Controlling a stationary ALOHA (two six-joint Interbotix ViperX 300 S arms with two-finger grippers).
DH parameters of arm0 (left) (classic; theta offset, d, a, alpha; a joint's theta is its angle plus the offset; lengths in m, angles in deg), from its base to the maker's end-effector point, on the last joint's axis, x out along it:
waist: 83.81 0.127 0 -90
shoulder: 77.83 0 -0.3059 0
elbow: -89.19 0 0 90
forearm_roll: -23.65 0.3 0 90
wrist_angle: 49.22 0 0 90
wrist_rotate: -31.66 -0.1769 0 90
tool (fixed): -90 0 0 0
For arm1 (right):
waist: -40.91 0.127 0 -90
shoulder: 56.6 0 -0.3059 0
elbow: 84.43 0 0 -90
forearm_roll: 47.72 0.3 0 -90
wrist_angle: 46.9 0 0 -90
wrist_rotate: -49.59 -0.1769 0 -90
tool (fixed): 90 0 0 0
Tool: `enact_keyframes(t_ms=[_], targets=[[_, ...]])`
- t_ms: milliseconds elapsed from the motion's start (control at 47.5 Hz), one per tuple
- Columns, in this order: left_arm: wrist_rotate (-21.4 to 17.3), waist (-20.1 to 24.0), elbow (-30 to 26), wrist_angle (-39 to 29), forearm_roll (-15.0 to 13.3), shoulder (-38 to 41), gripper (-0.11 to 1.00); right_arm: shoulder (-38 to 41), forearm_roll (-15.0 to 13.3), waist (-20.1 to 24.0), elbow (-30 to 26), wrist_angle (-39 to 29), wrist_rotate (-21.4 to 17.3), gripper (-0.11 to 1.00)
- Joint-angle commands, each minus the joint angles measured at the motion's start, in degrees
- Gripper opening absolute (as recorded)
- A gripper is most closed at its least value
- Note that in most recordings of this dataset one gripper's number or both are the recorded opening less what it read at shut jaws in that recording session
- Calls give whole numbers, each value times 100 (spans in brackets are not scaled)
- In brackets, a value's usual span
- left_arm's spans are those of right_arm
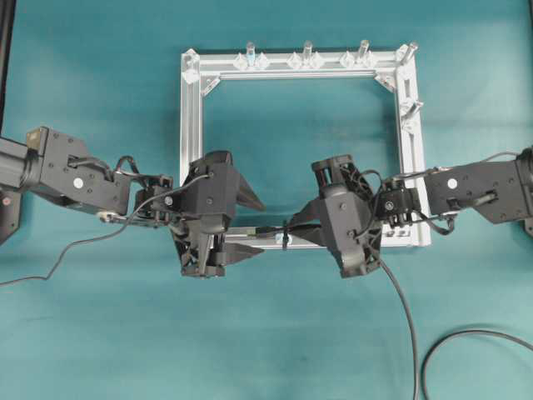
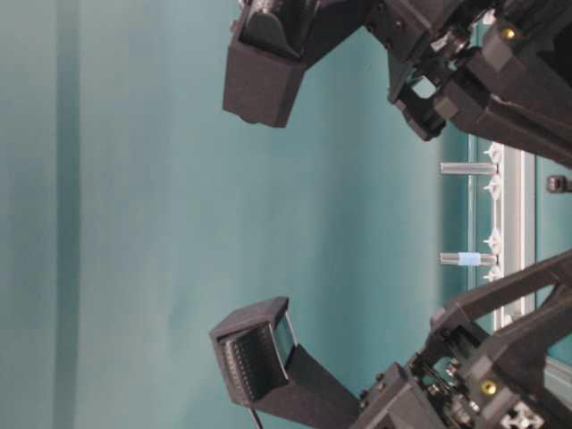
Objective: Insert the wire through the string loop located in the center.
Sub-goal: 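Move the left gripper right and grasp the plug tip past the loop, then open the right gripper and pull the plug left with the left gripper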
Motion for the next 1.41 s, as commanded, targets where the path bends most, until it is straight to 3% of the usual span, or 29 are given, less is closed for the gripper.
enact_keyframes(t_ms=[0,589,674,842,863,1389], targets=[[35,-26,-141,18,18,-18,86,-79,-18,-9,-44,88,0,7],[26,-53,-325,-35,18,369,81,-79,-9,-9,-18,105,0,7],[26,-53,-343,-44,18,360,69,-79,-9,-9,-9,105,0,7],[35,-53,-369,-44,18,272,20,-79,-18,-9,0,114,0,7],[35,-53,-369,-44,18,264,18,-88,-18,-9,0,114,0,7],[35,-62,-360,-44,18,176,19,-88,-79,-9,88,193,9,7]])
